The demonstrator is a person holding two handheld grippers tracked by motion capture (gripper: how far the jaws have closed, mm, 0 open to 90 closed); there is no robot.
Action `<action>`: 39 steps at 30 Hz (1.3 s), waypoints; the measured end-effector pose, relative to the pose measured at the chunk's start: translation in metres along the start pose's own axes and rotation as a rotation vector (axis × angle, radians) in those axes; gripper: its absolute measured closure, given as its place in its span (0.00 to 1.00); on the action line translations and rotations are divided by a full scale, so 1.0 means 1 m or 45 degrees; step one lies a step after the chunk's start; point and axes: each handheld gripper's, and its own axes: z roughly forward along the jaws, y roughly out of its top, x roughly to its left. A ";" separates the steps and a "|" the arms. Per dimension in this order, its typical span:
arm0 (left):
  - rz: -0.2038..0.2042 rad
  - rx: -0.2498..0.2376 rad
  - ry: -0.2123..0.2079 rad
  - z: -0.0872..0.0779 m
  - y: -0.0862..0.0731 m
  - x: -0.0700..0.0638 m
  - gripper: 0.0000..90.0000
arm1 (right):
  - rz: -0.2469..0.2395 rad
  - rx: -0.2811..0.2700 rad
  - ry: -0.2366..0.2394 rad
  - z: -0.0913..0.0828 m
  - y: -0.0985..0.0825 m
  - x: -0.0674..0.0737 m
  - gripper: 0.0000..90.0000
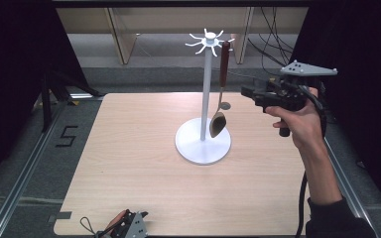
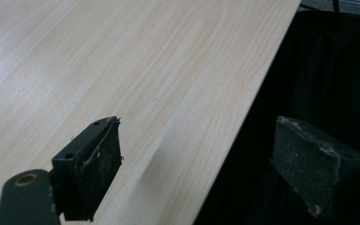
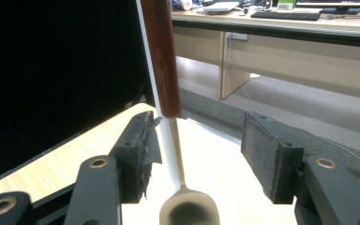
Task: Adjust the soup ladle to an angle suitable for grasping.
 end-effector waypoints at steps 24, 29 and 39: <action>0.010 0.010 0.005 -0.001 0.000 0.001 0.17 | 0.027 -0.014 0.030 -0.026 -0.066 0.006 0.45; 0.011 0.011 0.003 0.000 0.000 0.001 0.17 | 0.043 -0.013 0.043 -0.025 -0.077 0.006 0.45; 0.001 0.004 0.003 0.000 0.001 0.001 0.17 | 0.053 0.026 0.100 -0.014 -0.089 0.011 0.44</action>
